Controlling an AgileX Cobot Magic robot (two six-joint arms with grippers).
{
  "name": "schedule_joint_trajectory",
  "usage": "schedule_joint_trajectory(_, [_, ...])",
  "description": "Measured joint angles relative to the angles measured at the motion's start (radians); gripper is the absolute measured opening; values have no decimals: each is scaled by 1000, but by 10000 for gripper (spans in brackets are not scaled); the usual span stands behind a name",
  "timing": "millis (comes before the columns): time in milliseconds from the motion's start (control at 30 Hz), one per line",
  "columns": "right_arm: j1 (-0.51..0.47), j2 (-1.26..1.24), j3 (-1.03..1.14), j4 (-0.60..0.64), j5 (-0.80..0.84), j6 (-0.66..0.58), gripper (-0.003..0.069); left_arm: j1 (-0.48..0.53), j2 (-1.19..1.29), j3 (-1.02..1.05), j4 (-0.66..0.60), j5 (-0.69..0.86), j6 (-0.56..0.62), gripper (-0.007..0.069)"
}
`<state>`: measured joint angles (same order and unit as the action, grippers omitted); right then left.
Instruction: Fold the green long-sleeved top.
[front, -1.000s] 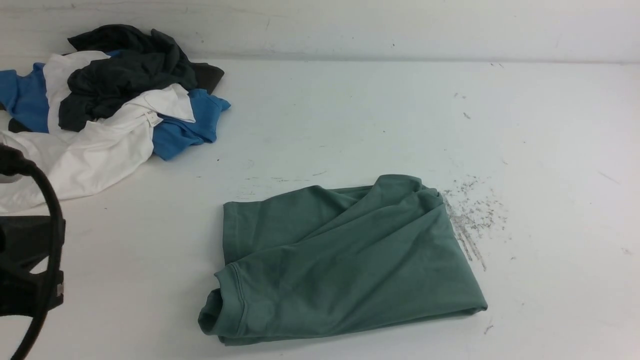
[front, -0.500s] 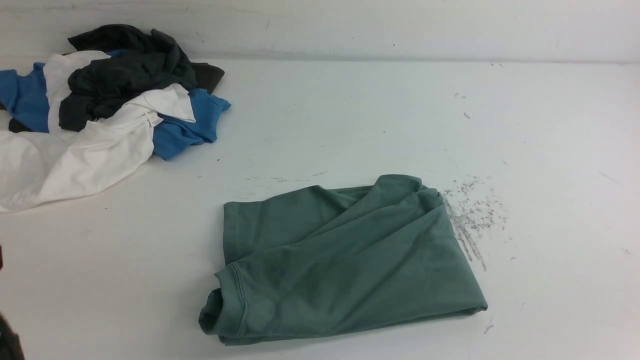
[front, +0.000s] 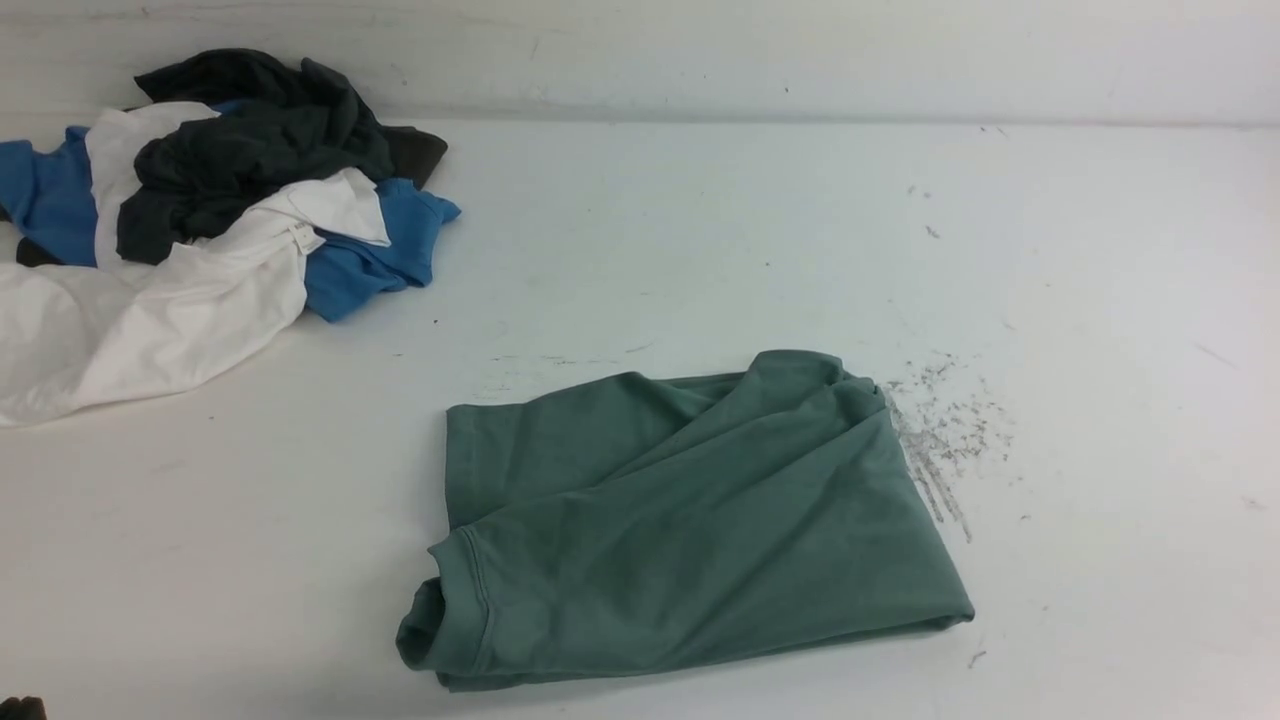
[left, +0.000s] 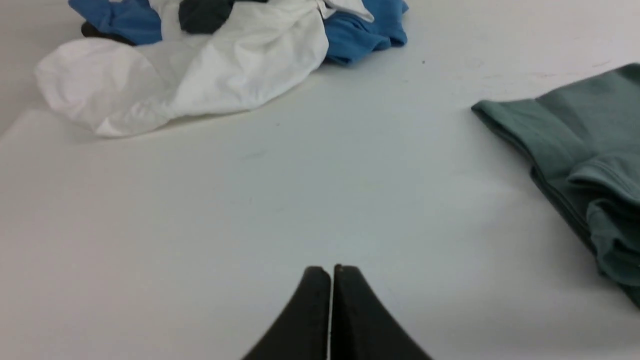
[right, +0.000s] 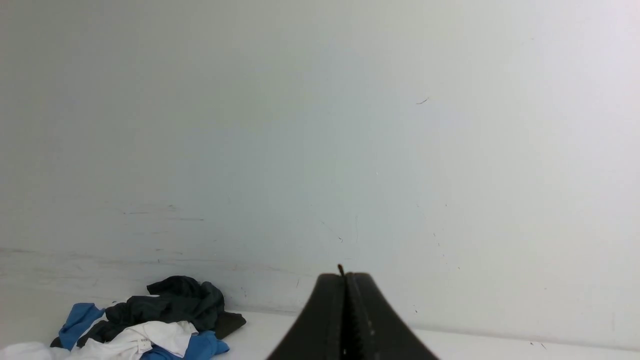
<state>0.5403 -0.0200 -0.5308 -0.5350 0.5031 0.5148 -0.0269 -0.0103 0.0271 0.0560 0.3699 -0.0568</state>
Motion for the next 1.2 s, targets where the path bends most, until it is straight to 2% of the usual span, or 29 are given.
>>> schedule_joint_trajectory(800, [0,0,0,2,0,0,-11,-1,0,0,-6,2,0,-4])
schedule_joint_trajectory(933, [0,0,0,117,0,-65,-11,-1,0,0,-6,2,0,-4])
schedule_joint_trajectory(1000, [0,3,0,285,0,-206,-11,-1,0,0,-6,2,0,-4])
schedule_joint_trajectory(1033, [0,3,0,312,-2,-218,-11,-1,0,0,-6,2,0,-4])
schedule_joint_trajectory(1167, [0,44,0,557,-33,-455,-11,-1,0,0,-7,2,0,-4])
schedule_joint_trajectory(1200, [0,44,0,565,-34,-464,-11,-1,0,0,-7,2,0,-4])
